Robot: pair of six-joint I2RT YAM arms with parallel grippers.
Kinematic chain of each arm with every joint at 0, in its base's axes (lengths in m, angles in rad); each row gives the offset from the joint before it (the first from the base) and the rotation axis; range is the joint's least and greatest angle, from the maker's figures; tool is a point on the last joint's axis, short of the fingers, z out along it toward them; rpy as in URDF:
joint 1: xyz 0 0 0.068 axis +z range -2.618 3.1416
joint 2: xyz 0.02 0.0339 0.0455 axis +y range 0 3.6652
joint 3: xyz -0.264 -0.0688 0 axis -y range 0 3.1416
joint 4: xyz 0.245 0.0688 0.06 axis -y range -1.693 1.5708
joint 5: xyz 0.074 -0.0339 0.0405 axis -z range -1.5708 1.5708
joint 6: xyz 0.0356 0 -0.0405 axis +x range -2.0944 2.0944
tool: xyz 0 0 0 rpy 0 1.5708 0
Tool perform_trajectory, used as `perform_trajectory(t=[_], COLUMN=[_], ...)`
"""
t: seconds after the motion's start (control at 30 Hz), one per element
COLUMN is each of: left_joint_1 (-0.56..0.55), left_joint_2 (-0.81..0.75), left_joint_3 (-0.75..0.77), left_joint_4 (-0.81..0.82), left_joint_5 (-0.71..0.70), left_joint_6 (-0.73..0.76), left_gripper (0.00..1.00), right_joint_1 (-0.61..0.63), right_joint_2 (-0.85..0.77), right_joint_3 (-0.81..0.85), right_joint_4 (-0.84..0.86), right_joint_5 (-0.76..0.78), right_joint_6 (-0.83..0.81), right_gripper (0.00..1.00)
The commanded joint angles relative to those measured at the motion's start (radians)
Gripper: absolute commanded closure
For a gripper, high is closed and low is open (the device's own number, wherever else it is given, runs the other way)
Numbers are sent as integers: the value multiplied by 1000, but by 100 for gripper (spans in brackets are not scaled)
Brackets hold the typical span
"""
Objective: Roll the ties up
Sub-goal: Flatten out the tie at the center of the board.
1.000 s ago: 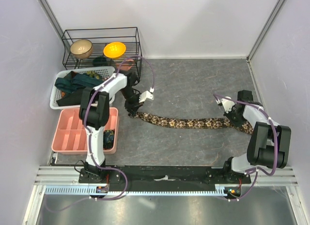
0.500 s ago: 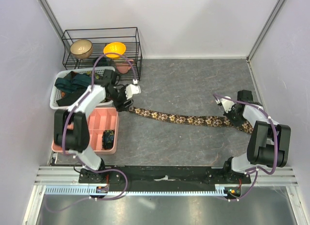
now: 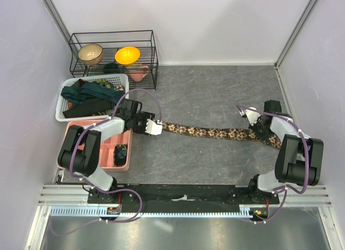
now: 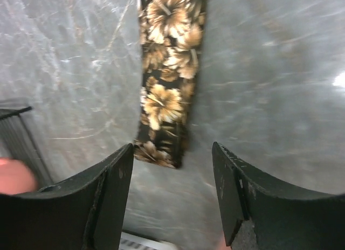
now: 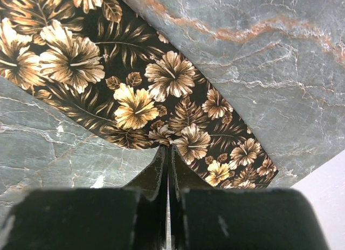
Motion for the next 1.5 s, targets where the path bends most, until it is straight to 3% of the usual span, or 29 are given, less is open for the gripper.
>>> perform_trajectory(t=[0.0,0.07,0.23,0.37,0.47,0.5,0.53,0.63,0.87,0.97,1.1,1.2,1.43,1.47], left_joint_1=[-23,-42,-96,-122,-126,-128,-126,-123,-99,-60,-47,-30,4,7], left_joint_2=[81,109,206,258,316,332,356,347,151,175,359,482,640,626], left_joint_3=[3,14,67,167,290,333,418,503,440,457,581,690,841,838], left_joint_4=[160,161,151,19,-191,-277,-470,-686,-923,-997,-1064,-1110,-1126,-1117], left_joint_5=[-41,-57,-150,-175,-167,-155,-120,-69,27,67,115,133,121,123], left_joint_6=[126,134,51,-72,-155,-168,-169,-201,-261,-302,-376,-412,-472,-463], left_gripper=[36,39,64,76,79,84,86,97,98,98,98,98,98,91], right_joint_1=[3,1,15,22,27,27,27,27,27,29,53,61,61,61], right_joint_2=[-19,-25,-35,1,31,41,57,33,-202,-233,-55,170,338,335], right_joint_3=[-3,-9,3,55,101,114,143,160,34,-1,109,207,307,312], right_joint_4=[-1,-4,-1,-40,-92,-109,-126,-214,-327,-327,-375,-450,-485,-487], right_joint_5=[-53,-62,-55,-51,-54,-51,-47,-27,38,45,-60,-87,-128,-137], right_joint_6=[-14,-25,-26,-13,-11,-9,-3,-48,-218,-256,-220,-241,-253,-249], right_gripper=[100,100,100,100,100,100,100,100,100,100,100,100,100,100])
